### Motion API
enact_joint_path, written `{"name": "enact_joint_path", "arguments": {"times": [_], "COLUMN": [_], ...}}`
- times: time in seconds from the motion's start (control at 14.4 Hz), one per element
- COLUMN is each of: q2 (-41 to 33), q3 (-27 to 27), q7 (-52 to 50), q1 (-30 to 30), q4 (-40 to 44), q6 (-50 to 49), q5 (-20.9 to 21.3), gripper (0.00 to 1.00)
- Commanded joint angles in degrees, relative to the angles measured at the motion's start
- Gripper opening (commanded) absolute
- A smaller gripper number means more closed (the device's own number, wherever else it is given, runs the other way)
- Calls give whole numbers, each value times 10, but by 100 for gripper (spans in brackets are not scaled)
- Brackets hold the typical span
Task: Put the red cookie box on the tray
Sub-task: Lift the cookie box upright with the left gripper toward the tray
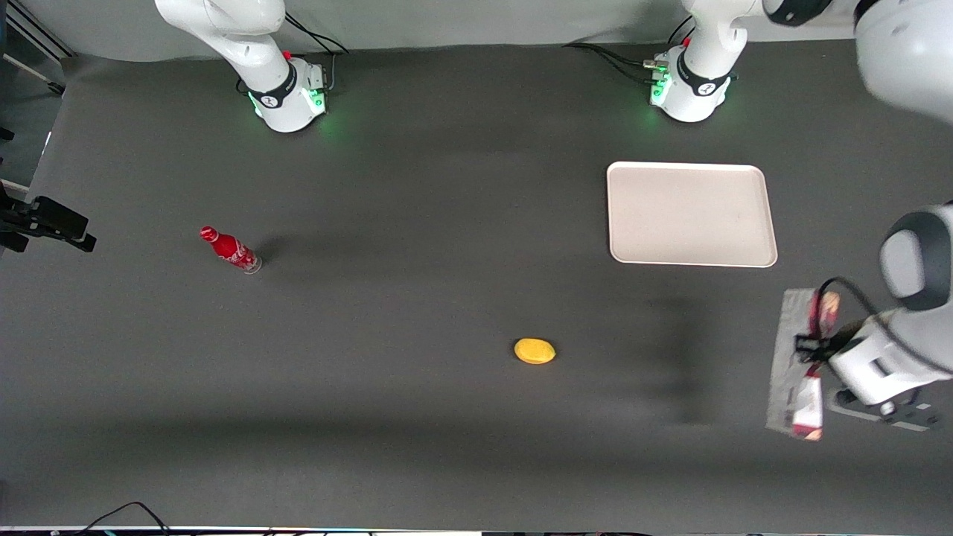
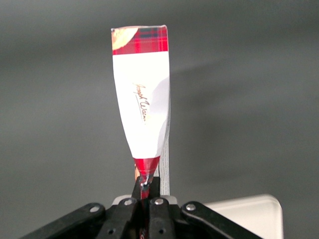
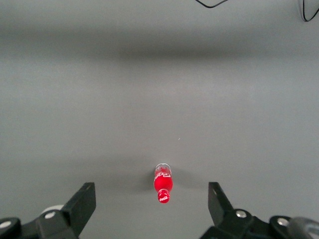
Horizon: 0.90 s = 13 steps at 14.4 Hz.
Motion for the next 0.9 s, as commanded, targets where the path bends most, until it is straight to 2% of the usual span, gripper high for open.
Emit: {"name": "enact_joint_path", "arguments": {"times": [0.0, 0.14, 0.28, 0.42, 0.56, 0.69, 0.83], "q2": [-103, -145, -224, -320, -398, -433, -436], "q3": [40, 65, 77, 77, 78, 77, 77], "q7": [-23, -40, -47, -50, -69, -83, -83], "q1": [-3, -3, -3, -2, -1, -1, -1], "q4": [-24, -48, -157, -318, -478, -599, -670], "q6": [-131, -205, -199, -120, -9, 99, 178], "q5": [-7, -1, 9, 35, 36, 38, 39], "gripper": [0, 0, 0, 0, 0, 0, 0]}}
